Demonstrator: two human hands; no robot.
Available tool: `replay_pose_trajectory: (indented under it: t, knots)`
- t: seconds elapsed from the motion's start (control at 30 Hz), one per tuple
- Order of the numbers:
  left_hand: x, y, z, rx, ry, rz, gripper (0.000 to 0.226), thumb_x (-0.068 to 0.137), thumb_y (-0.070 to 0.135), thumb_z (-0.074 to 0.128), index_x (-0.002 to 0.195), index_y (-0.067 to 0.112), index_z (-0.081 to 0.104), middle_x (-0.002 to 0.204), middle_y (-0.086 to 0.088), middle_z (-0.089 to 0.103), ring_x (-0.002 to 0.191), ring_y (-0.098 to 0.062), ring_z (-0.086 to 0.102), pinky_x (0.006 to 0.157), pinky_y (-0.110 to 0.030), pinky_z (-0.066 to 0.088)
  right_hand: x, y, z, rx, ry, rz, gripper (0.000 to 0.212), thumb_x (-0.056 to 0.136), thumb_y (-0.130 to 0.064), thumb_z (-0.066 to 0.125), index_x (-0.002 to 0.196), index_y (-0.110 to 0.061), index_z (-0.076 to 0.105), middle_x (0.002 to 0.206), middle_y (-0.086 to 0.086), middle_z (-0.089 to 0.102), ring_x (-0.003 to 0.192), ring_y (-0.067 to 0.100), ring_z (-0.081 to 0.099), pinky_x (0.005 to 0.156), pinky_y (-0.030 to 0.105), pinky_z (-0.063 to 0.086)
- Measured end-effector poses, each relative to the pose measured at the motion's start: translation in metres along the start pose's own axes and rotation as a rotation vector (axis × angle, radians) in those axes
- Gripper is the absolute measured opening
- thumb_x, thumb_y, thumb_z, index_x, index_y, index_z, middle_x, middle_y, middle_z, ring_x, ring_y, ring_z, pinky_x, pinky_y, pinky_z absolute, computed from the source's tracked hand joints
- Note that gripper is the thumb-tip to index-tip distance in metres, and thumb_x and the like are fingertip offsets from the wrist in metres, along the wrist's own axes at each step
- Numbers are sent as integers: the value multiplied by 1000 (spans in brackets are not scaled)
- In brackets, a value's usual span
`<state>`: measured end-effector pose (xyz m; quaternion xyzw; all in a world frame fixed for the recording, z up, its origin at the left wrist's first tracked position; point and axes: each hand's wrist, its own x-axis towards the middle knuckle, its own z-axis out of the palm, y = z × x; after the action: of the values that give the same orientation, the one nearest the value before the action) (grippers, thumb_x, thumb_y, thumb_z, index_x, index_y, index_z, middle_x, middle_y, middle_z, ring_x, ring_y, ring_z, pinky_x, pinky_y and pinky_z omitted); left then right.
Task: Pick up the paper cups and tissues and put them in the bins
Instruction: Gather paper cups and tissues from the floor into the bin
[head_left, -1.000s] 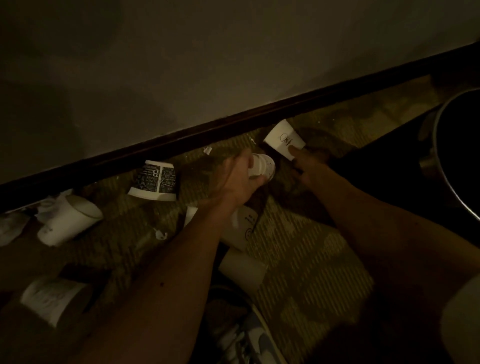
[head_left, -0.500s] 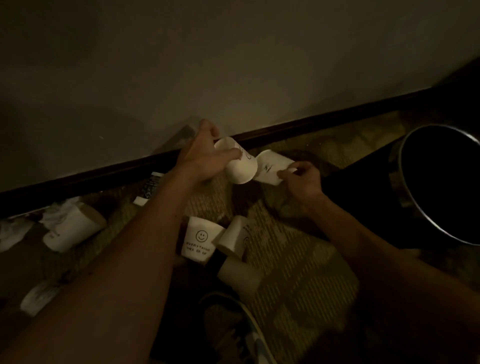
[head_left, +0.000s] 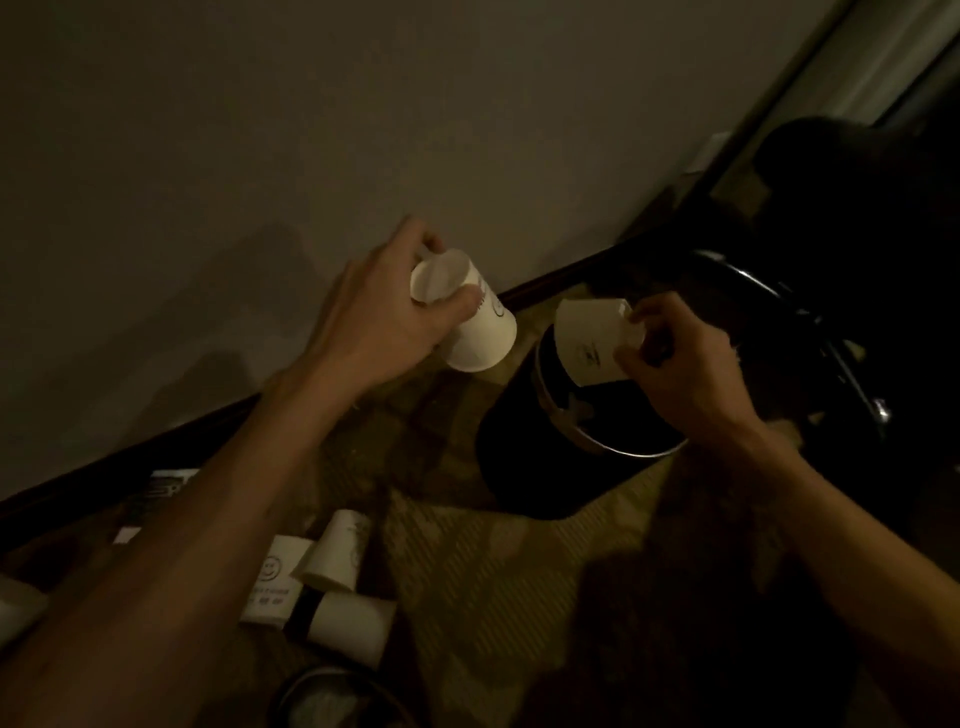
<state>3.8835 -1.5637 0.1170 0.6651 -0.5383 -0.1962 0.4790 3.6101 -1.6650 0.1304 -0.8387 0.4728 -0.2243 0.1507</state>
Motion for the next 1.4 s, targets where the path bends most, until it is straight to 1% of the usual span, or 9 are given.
replay_pose_trajectory:
  t: [0.33,0.5,0.57,0.7,0.87,1.0,1.1,1.23,1.4]
  knots:
    - [4,41,62,-17,-196,77,39,77,56,62,109,37,50,105,16,60,90,-3,62,64,-22,55,-32,89,25,-84,-436,104,23,95,-25,58,118,-20,58,111,0,63,84,4,58,69,21,53]
    - [20,44,100,-34,-288,98,39,81,46,68,115,40,50,103,21,58,93,6,60,61,-5,47,-24,80,18,250,-208,129,21,97,-42,44,116,-41,55,113,-18,56,99,-1,57,73,17,49]
    - [23,46,121,-17,-336,102,47,84,43,69,124,41,46,117,15,59,100,1,59,73,-11,49,-18,75,10,427,-112,140,19,99,-43,39,110,-50,53,110,-25,59,102,-6,57,76,16,51]
    - [31,38,153,87,-404,104,54,86,37,70,135,36,48,132,9,57,113,-5,54,85,-19,43,-10,86,8,316,-244,191,25,102,-29,40,120,-30,58,119,-8,59,106,9,58,89,36,52]
    - [22,18,186,358,-593,132,50,87,44,65,132,34,48,124,5,63,114,-16,56,98,-34,34,-10,100,23,186,-367,196,27,104,-26,39,120,-25,60,114,-4,65,101,12,61,80,28,50]
    - [21,9,199,568,-637,204,48,88,53,56,131,35,47,115,7,66,109,-13,56,86,-31,16,-13,103,33,158,-480,154,28,103,-22,41,123,-21,60,113,-1,67,100,14,63,86,39,53]
    - [26,8,198,664,-736,231,47,91,53,52,134,35,48,118,3,65,115,-17,55,89,-33,17,-19,103,33,194,-444,148,22,100,-24,48,114,-26,65,106,-9,67,96,6,63,84,29,52]
    - [32,25,175,526,-813,207,42,92,44,58,132,32,54,131,0,55,121,-19,52,96,-33,38,-30,81,26,280,-109,65,13,93,-24,60,105,-25,67,89,-21,64,79,-11,58,67,5,42]
    - [38,44,87,479,-722,232,11,90,44,60,85,35,61,74,17,60,70,3,58,62,-17,46,-56,12,57,525,-89,-126,10,90,-30,59,94,-26,67,87,-14,67,81,0,64,69,15,48]
